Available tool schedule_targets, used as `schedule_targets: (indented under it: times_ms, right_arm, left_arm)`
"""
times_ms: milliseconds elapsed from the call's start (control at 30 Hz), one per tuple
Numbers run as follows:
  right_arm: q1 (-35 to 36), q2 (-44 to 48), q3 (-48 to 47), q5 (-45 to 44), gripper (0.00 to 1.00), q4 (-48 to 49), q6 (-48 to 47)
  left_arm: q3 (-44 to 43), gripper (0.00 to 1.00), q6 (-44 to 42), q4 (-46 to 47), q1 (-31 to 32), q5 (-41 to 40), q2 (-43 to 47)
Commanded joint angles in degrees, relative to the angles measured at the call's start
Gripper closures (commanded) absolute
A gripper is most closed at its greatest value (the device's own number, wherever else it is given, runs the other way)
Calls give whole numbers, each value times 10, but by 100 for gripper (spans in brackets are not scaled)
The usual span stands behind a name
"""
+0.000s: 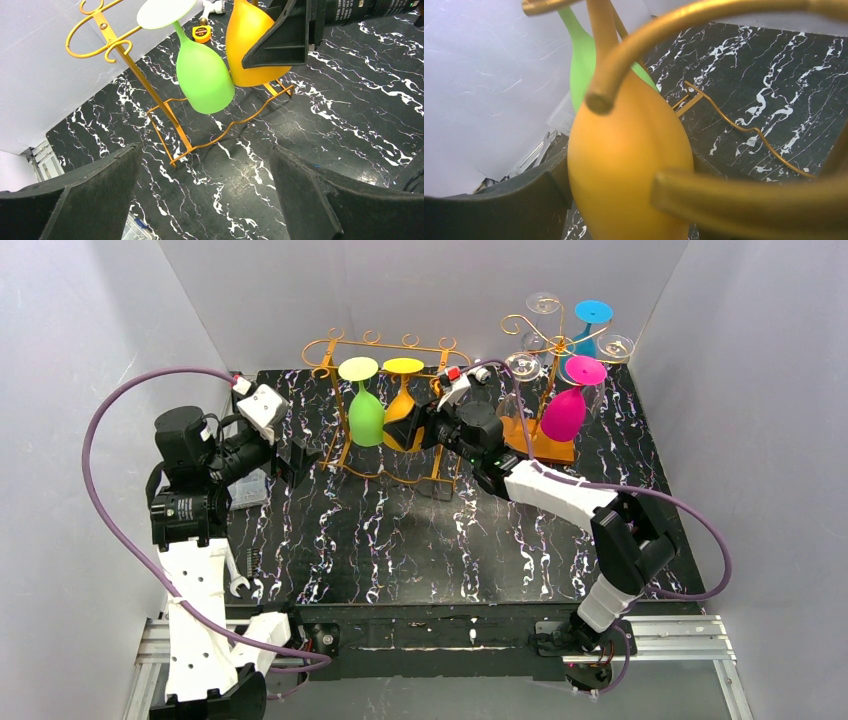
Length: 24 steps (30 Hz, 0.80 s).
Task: Place the wine glass upside down on the wine glass rack
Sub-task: Turn the wine glass upside down at the wine rack.
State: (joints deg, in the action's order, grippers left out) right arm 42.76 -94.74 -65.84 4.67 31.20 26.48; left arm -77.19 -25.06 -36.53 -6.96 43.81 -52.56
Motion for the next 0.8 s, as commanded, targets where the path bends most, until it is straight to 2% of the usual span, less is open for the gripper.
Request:
schedule_targets:
  times_ms: [0,167,233,500,767]
  right_arm:
    - [-6,-15,8,-6,21,40,8]
    - [-6,-14,17,-4,17,41,13]
    - [-6,-11,17,-3,2,37,13]
    - [-4,21,27,-7,2,11,9]
    - [30,116,65,-52,2,-65,-19]
  left_arm:
    - [7,2,-13,7,1,5,2]
    - [10,2,-15,10,1,3,1]
    - [11,2,-16,10,1,-1,0]
    - [7,2,-11,8,0,-15,-2]
    - [-17,2,12,-21,1,-31,-16]
